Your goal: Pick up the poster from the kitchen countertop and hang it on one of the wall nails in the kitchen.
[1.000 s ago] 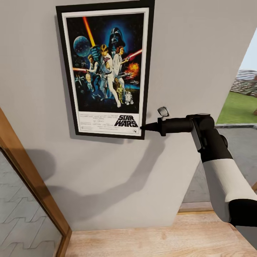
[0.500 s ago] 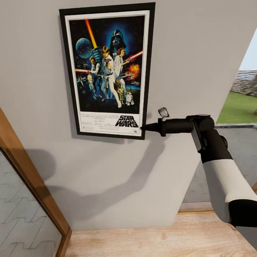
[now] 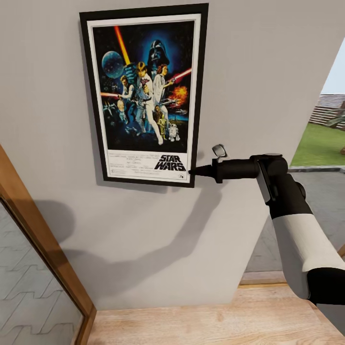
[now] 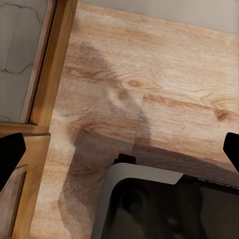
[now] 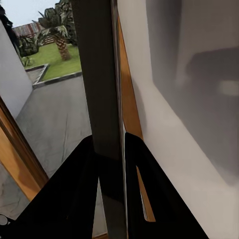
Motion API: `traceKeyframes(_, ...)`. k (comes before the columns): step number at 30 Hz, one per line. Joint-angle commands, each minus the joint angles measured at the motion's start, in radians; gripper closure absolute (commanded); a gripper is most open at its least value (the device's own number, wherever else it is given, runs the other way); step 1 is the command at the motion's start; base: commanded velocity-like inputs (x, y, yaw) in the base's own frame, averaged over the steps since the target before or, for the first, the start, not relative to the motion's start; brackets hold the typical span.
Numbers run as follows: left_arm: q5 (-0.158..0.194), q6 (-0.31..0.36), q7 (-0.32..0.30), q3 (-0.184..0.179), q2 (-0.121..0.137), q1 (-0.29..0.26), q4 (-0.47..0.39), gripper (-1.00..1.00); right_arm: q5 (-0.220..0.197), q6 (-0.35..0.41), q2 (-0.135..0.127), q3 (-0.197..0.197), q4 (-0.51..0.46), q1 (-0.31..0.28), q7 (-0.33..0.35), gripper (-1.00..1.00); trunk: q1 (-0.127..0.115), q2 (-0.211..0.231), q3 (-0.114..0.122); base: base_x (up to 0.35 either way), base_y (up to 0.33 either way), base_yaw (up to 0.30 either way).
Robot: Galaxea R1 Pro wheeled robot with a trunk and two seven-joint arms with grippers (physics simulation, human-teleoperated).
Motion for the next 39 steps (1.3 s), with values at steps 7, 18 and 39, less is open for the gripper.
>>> traceKeyframes(7, 0.001, -0.001, -0.008, 0.004, 0.005, 0.0, 0.006, -1.0, -0.002, 0.012, -0.001, 0.001, 0.001, -0.001, 0.002, 1.0, 0.001, -0.002, -0.002, 0.0, 0.0, 0.0)
traceKeyframes(18, 0.001, -0.001, -0.008, 0.004, 0.007, 0.0, 0.007, -1.0, -0.002, 0.012, -0.001, 0.001, 0.001, -0.001, 0.002, 1.0, 0.001, -0.002, -0.002, 0.0, 0.0, 0.0)
traceKeyframes(39, 0.001, -0.001, -0.008, 0.004, 0.007, 0.0, 0.008, -1.0, -0.001, 0.012, -0.001, -0.001, 0.001, -0.001, 0.002, -1.0, 0.001, -0.002, -0.002, 0.045, 0.0, 0.0)
